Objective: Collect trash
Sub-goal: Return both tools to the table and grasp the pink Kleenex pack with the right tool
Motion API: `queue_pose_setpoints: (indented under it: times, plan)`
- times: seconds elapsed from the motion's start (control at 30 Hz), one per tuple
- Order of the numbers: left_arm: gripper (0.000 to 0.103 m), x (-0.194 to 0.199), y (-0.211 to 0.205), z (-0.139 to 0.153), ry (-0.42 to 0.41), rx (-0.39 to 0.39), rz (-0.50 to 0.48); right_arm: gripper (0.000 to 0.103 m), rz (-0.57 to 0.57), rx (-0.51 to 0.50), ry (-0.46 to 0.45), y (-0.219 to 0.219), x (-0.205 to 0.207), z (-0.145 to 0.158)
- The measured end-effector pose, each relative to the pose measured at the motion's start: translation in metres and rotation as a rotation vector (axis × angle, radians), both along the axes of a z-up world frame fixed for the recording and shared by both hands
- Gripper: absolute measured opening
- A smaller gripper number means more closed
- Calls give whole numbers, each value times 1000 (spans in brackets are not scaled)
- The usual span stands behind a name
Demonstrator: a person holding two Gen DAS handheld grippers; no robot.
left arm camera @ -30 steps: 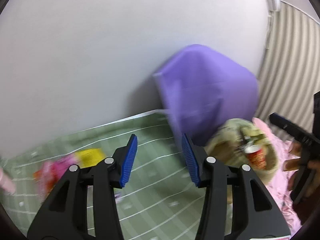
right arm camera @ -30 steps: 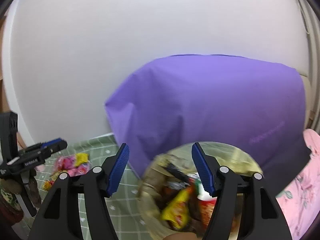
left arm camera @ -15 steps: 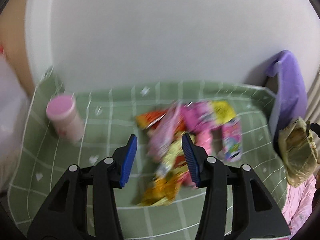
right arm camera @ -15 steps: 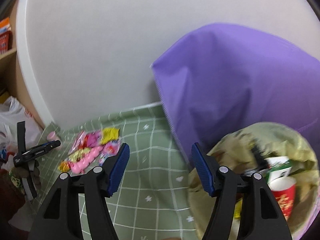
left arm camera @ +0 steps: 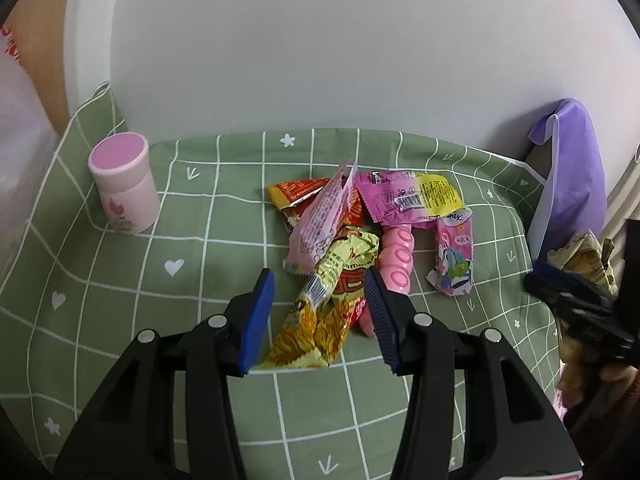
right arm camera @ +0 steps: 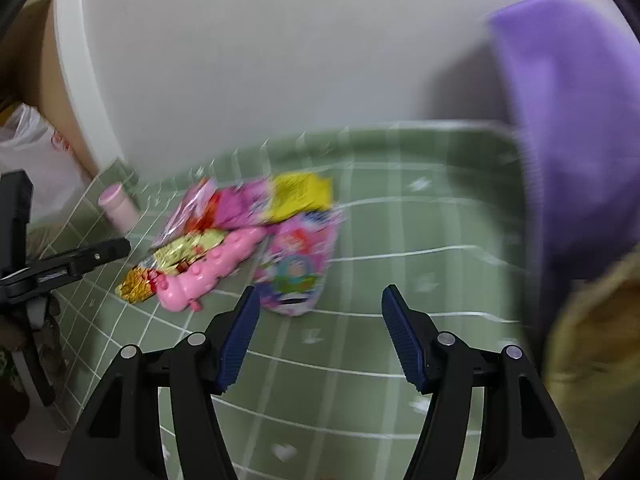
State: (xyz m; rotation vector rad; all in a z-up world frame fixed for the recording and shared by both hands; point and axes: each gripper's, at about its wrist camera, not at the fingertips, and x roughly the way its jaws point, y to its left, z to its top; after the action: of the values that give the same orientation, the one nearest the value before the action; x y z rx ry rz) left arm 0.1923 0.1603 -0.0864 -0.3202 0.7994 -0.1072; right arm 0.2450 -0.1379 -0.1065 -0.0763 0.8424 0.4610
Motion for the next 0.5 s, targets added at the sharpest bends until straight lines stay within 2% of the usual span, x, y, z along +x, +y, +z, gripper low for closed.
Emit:
queue_pose_setpoints:
  times: [0.07,0.13,0.3,0.37,0.43,0.5]
  plan:
    - [44,-7,3,-1,8,-8,16,50,-3,9,40,10,16,-13]
    - [44,-12,5,-3,16,-9,19,49,-6,31,78,18,34,-24]
    - [45,-25,8,-11,59,32,2,35,-4,-4,88,35,64,-44]
    - [45,-27,11,-11,62,26,6,18,0,12,90,36,68,-44]
    - [45,-26,12,-11,59,19,1,8,11,28,95,34,67,-41]
    - [45,-22,10,-11,53,17,-12,5,20,42,92,29,61,-34]
